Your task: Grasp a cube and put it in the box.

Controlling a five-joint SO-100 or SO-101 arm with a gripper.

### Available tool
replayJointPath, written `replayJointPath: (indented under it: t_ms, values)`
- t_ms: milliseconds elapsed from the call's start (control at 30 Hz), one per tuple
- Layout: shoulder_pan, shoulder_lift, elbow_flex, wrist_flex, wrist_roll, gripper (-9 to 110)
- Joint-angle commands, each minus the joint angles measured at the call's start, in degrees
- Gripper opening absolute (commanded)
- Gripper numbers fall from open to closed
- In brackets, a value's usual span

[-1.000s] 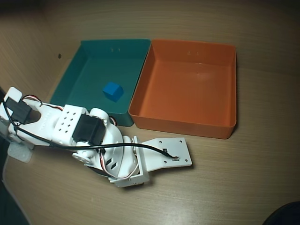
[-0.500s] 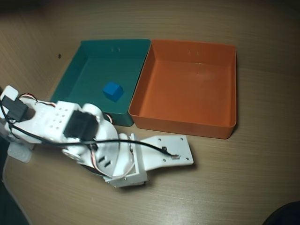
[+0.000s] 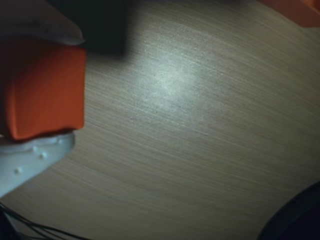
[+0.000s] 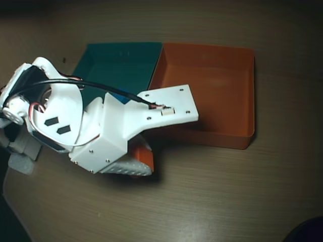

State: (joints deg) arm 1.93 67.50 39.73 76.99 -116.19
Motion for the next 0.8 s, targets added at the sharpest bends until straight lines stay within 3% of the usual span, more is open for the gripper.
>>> replayJointPath:
  t_ms: [0, 333, 600, 767]
  values:
    - [-2.64, 8.09, -3.25, -0.44, 0.35, -4]
    - [-9.76, 7.82, -5.01, -0.35, 0.88, -4]
    - [-14.85, -1.05, -20.21, -0.35, 13.62, -4]
    - [-17.84, -10.28, -30.32, -0.26, 16.52, -3]
